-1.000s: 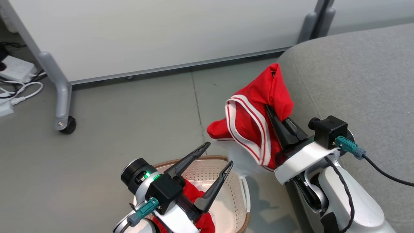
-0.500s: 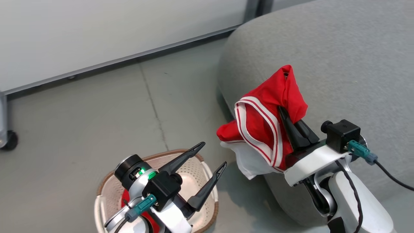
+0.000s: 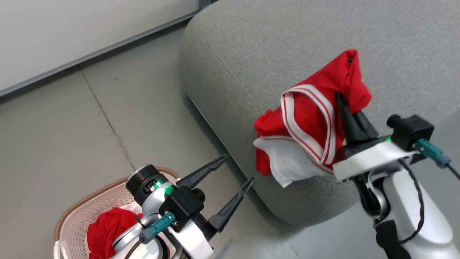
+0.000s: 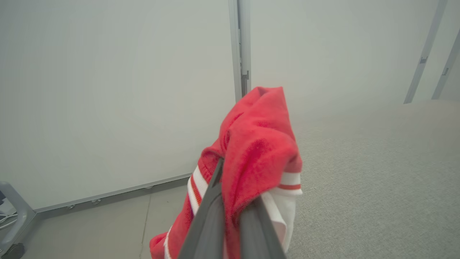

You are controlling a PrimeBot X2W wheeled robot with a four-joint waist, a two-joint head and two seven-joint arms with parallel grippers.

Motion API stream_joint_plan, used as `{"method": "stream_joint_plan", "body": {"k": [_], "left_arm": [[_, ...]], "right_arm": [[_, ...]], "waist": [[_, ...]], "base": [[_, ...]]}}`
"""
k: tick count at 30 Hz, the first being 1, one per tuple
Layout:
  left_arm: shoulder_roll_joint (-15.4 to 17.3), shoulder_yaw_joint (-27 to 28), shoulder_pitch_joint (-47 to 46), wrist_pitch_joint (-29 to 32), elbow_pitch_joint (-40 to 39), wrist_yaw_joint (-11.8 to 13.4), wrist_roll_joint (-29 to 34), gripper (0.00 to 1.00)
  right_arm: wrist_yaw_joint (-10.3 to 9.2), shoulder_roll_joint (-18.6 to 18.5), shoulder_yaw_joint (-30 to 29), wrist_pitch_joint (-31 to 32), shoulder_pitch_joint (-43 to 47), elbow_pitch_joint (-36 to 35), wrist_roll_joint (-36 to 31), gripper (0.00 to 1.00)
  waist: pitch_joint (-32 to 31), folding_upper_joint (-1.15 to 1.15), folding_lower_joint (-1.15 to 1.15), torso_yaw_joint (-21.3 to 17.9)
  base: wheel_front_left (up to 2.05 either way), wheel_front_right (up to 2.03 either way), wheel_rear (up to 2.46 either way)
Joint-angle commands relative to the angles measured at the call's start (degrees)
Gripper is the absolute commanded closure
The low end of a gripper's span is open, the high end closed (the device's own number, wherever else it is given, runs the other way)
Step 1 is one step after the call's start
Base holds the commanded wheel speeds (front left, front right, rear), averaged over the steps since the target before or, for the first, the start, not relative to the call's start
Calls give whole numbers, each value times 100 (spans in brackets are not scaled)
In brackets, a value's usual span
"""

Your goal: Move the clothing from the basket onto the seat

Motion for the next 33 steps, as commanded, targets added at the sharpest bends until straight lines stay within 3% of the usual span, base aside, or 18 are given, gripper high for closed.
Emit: {"method": "stream_joint_plan", "body": {"k": [1,22,33], "left_arm": [[75,23,-120,30,-45,16,-11,0],[602,339,-1098,364,-740,9,261,0],[835,302,-1457,512,-955,-19,304,0]], "right_arm": [[12,-50,-87,-77,-179,36,33,100],[12,-456,-1668,-171,-2793,493,100,100],[11,-449,-2414,-161,-2762,2095,-15,100]], "waist": [[137,0,0,-78],[1534,0,0,277],[2348,0,0,476]], "base": [[0,0,0],[0,0,0],[0,0,0]]}}
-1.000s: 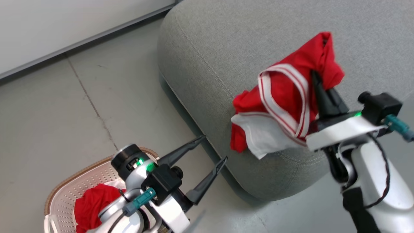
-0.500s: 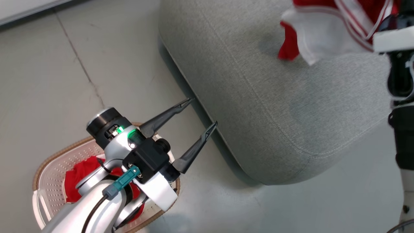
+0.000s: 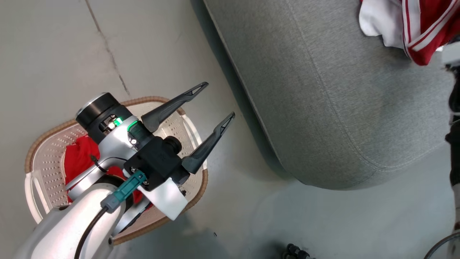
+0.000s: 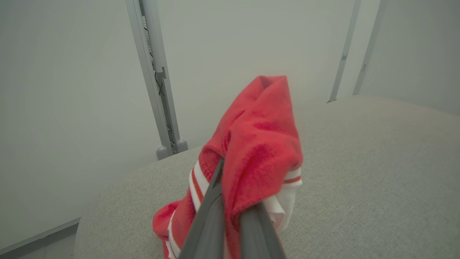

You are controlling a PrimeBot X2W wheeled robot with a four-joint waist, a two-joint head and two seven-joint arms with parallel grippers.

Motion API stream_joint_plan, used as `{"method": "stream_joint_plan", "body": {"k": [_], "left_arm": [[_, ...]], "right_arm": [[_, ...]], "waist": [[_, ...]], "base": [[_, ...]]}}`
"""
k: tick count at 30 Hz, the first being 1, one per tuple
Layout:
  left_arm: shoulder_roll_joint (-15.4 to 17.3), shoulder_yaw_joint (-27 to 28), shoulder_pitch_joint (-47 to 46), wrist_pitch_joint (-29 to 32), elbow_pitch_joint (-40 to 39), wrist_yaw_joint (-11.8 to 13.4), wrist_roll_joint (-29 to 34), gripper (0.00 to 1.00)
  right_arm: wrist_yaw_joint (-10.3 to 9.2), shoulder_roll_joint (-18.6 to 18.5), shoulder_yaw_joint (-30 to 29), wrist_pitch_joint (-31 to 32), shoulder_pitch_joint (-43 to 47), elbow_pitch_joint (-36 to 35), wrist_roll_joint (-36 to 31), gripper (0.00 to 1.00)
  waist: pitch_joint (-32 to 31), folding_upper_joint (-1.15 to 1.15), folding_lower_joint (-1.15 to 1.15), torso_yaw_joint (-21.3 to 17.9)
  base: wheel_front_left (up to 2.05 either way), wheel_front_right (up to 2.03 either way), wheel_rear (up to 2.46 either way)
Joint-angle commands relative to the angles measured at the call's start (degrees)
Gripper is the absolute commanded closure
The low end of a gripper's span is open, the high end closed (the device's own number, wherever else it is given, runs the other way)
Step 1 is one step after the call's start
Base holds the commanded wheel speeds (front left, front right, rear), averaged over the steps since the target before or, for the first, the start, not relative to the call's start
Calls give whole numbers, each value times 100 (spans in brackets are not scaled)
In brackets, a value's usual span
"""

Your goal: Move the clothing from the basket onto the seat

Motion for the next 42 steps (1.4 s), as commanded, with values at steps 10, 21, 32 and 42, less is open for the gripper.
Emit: {"method": "stream_joint_plan", "body": {"k": [10,21,32,42], "left_arm": [[146,-23,-119,27,50,-10,-22,0],[-181,-52,179,-426,493,216,-245,0],[-437,140,671,-908,963,620,-560,0],[-708,423,1083,-1338,1394,996,-914,0]], "right_arm": [[9,243,-259,-8,255,594,-67,0],[9,97,-36,-8,1089,726,-207,0],[9,259,263,-8,2230,158,-100,0],[9,458,611,-8,3174,-1615,-306,0]], "waist": [[198,0,0,-38],[-609,0,0,77],[-1414,0,0,393],[-2091,0,0,1125]], "base": [[0,0,0],[0,0,0],[0,0,0],[0,0,0]]}}
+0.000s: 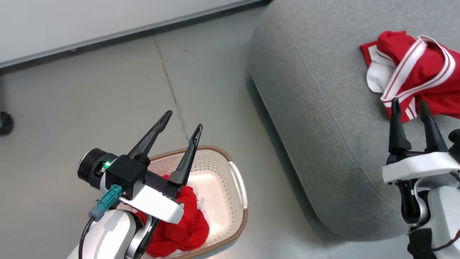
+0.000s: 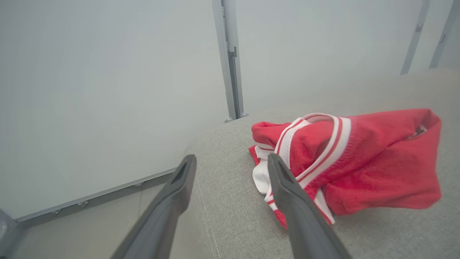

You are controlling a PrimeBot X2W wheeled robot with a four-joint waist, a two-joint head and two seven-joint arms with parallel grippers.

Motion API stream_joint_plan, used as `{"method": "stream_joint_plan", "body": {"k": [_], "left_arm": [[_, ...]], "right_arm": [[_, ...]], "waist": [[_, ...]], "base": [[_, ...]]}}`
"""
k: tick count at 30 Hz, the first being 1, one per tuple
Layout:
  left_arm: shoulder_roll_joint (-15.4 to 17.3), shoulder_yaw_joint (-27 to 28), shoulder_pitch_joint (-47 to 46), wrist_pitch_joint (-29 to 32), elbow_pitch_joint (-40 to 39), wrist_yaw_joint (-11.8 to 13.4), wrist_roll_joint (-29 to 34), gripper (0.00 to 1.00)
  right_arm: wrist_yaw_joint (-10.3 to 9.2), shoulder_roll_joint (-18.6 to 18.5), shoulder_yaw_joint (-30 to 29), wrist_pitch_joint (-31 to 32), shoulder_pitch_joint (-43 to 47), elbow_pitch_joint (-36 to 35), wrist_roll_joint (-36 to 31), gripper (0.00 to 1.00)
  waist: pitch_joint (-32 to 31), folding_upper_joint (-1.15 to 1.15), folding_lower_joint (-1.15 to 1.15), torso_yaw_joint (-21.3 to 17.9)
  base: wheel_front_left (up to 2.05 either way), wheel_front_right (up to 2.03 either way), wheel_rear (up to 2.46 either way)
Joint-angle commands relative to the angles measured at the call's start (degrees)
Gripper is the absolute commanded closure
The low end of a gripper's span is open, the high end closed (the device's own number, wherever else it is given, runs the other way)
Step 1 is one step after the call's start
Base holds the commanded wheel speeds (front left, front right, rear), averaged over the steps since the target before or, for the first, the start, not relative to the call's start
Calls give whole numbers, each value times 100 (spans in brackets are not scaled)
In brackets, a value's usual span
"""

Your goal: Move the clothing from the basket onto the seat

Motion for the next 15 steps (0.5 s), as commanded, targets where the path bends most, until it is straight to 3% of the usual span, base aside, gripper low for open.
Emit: {"method": "stream_joint_plan", "body": {"k": [1,15], "left_arm": [[-34,48,94,-54,48,66,-53,0],[-206,954,723,-366,391,664,-534,0]], "right_arm": [[9,6,30,-8,148,-178,-44,0],[9,237,225,846,1358,-2200,-709,0]], "waist": [[-288,0,0,340],[-912,0,0,1431]], "base": [[0,0,0],[0,0,0]]}}
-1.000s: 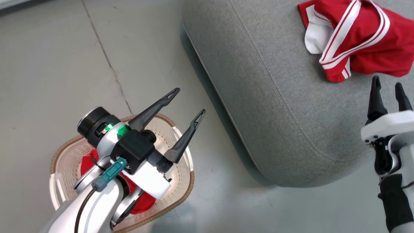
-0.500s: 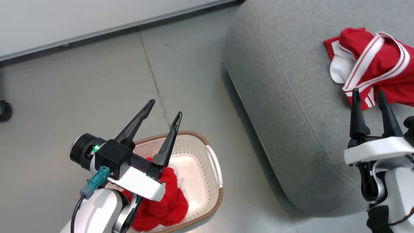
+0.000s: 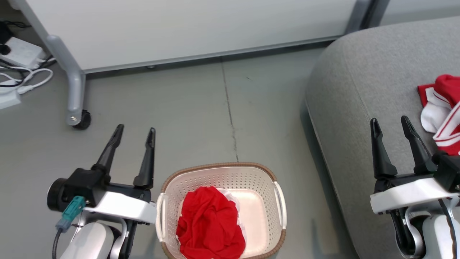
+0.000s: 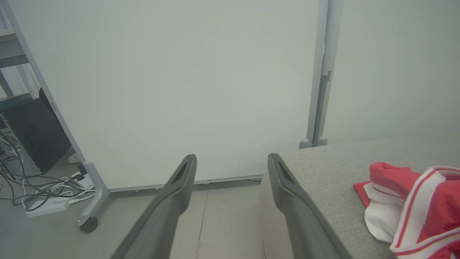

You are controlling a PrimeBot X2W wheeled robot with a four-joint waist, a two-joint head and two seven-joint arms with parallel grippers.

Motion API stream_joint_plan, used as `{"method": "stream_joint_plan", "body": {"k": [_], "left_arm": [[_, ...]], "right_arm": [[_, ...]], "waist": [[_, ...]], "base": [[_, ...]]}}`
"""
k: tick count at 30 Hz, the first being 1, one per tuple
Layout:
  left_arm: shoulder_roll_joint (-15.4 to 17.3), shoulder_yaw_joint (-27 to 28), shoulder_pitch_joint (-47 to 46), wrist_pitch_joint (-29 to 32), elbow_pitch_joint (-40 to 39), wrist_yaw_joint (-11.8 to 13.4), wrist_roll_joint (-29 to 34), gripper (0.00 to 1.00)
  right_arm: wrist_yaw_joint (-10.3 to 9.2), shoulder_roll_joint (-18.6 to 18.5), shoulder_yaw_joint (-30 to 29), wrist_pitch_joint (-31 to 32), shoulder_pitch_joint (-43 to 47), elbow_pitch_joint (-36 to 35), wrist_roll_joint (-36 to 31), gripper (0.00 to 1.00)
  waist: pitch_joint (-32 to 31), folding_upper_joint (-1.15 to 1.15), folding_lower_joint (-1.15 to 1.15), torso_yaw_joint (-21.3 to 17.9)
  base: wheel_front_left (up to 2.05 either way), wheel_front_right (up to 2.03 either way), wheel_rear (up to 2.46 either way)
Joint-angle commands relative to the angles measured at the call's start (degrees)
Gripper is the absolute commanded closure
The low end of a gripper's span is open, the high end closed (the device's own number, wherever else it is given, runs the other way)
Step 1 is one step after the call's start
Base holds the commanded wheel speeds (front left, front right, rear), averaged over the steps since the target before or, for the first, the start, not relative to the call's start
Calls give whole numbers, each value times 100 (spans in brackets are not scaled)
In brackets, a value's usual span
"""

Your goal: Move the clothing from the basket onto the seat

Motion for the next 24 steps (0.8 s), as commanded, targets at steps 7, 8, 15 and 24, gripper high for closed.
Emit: {"method": "stream_joint_plan", "body": {"k": [7,8,15,24], "left_arm": [[-87,595,456,-49,-72,245,-152,0],[-117,739,603,-50,-146,272,-127,0],[-198,967,1055,-48,-335,202,59,0],[-222,918,1371,-48,-336,98,262,0]], "right_arm": [[9,-9,-51,217,524,-363,30,0],[9,-9,-72,250,646,-434,36,0],[9,-9,-217,361,988,-607,0,0],[9,-9,-198,499,1346,-738,25,0]], "waist": [[-385,0,0,375],[-427,0,0,406],[-577,0,0,472],[-740,0,0,458]], "base": [[0,0,0],[0,0,0],[0,0,0],[0,0,0]]}}
